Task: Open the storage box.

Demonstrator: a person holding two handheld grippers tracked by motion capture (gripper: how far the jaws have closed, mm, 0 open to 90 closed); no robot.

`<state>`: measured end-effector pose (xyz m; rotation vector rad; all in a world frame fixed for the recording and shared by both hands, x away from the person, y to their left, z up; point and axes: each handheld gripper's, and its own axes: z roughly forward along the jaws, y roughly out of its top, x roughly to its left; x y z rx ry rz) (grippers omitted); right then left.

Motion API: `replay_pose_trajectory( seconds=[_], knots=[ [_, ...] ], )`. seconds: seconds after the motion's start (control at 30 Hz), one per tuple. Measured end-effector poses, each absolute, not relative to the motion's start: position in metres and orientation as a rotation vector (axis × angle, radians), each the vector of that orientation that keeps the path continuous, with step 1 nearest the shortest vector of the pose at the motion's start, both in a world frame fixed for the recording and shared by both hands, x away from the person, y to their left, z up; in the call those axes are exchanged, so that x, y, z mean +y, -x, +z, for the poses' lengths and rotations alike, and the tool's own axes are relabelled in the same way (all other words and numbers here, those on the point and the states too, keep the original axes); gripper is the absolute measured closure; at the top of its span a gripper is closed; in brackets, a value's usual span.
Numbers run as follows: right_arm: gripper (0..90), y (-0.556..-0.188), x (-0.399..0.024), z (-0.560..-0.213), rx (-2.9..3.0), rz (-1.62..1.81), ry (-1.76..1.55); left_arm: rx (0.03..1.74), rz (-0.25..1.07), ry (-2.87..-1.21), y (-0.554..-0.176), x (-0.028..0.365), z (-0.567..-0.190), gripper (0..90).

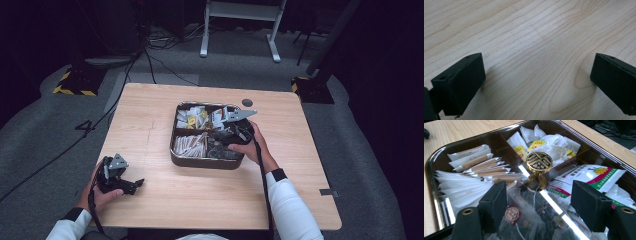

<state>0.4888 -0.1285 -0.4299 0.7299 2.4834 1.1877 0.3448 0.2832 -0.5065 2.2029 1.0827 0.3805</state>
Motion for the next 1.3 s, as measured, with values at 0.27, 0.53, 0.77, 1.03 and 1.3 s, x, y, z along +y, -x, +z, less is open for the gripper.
replay_pose_trajectory(
  seconds=[0.27, 0.53, 0.77, 1.03, 1.3],
  knots=[
    [32.7, -0.497, -0.117, -0.434, 2.503, 1.186, -0.715, 1.081, 0.385, -2.203, -0.345, 0.283, -0.506, 0.1],
    [32.3, -0.503, -0.113, -0.434, 2.503, 1.172, -0.724, 1.081, 0.382, -2.204, -0.345, 0.283, -0.506, 0.1],
    [32.3, -0.506, -0.103, -0.437, 2.52, 1.144, -0.708, 1.085, 0.385, -2.203, -0.344, 0.283, -0.506, 0.1],
    [32.3, -0.511, -0.095, -0.439, 2.529, 1.146, -0.711, 1.089, 0.383, -2.202, -0.344, 0.283, -0.506, 0.2],
    [33.4, -0.512, -0.088, -0.44, 2.538, 1.107, -0.682, 1.088, 0.383, -2.202, -0.344, 0.283, -0.506, 0.1]
  ],
)
